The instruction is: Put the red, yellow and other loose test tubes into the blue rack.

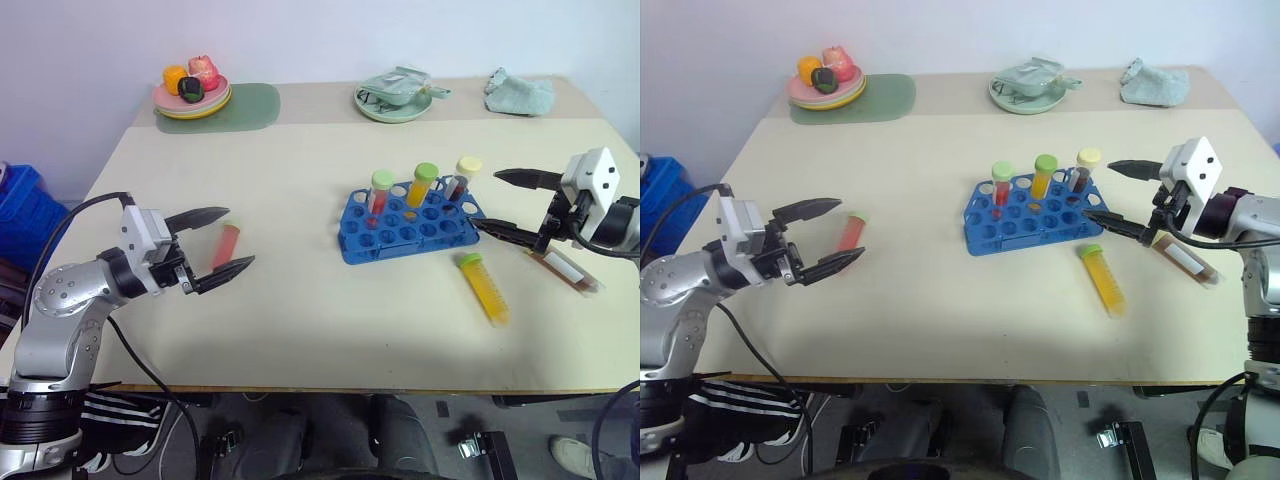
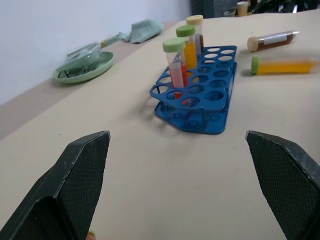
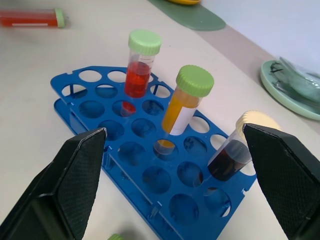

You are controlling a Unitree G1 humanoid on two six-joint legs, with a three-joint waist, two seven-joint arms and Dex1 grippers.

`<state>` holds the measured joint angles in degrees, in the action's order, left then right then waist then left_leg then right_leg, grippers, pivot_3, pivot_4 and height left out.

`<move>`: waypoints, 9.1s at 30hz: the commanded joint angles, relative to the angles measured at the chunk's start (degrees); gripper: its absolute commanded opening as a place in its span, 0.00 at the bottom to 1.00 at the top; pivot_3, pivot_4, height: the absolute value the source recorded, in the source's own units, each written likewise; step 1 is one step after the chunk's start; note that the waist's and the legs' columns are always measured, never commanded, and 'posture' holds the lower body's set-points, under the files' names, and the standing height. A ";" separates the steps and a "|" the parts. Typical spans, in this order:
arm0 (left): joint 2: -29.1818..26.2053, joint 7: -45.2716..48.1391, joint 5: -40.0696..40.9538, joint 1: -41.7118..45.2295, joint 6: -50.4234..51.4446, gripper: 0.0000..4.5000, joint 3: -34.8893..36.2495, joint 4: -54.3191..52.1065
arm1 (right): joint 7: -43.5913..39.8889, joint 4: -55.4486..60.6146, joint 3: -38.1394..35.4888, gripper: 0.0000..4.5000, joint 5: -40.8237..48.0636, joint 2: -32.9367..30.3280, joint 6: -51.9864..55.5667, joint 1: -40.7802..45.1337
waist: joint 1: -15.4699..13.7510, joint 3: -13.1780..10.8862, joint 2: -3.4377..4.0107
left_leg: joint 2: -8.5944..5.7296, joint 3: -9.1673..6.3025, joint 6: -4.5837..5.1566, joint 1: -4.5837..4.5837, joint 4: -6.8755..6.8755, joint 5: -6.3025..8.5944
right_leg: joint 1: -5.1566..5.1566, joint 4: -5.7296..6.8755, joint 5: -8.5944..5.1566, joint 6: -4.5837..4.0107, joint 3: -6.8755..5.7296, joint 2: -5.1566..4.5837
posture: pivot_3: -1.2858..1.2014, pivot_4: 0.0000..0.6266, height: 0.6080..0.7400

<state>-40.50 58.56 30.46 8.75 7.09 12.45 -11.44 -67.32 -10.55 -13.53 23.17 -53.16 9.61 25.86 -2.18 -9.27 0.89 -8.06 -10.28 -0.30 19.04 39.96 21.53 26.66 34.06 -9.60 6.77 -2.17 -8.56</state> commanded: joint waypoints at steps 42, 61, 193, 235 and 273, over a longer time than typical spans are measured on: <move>5.63 1.97 4.25 4.69 5.69 1.00 -4.87 -5.10 | -7.05 -38.20 37.63 0.99 -31.00 -10.10 30.33 35.00 | 0.32 -0.05 -0.05 | 0.04 0.64 0.14 0.34 0.04 0.06 | 0.49 -0.08 0.27 0.15 0.47 0.05 | 0.52 0.24 1.00; 4.44 -2.13 5.21 -0.73 6.85 1.00 -1.87 -10.75 | -5.41 -56.11 35.91 0.48 -38.96 -3.21 19.88 39.19 | 0.24 -0.04 -0.03 | 0.03 0.69 0.13 0.34 0.05 0.06 | 0.54 -0.04 0.30 0.11 0.54 0.06 | 0.52 0.24 1.00; 4.19 0.68 3.22 13.42 9.50 1.00 -3.91 0.08 | 42.61 11.57 -5.50 0.99 3.29 30.39 3.69 -6.44 | 1.81 0.03 -0.02 | 0.11 0.68 0.14 0.21 0.10 0.05 | 0.46 0.01 0.39 0.14 0.67 0.24 | 0.52 0.24 1.00; 10.20 -5.93 2.17 2.64 5.93 1.00 -6.60 -7.70 | 52.51 13.62 13.73 0.99 18.44 -1.96 82.89 16.70 | -0.11 0.03 -0.12 | 0.76 0.98 0.19 0.28 0.12 0.11 | 0.17 -0.99 0.97 -0.09 0.66 0.84 | 0.52 0.24 1.00; 9.95 -8.73 2.84 1.36 6.81 1.00 -6.90 -10.20 | 79.26 11.00 12.31 0.72 46.18 -2.01 82.89 11.21 | -0.07 0.03 -0.12 | 0.78 1.02 0.20 0.27 0.11 0.11 | 0.16 -1.00 0.98 -0.09 0.66 0.86 | 0.52 0.24 1.00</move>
<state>-30.31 49.96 33.00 9.48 14.41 4.99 -19.42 11.66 -0.26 0.42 68.42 -55.05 92.14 36.58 -2.25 -9.25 0.78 -7.28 -9.27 -0.10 19.31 40.07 21.64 26.82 33.06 -8.63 6.68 -1.52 -7.70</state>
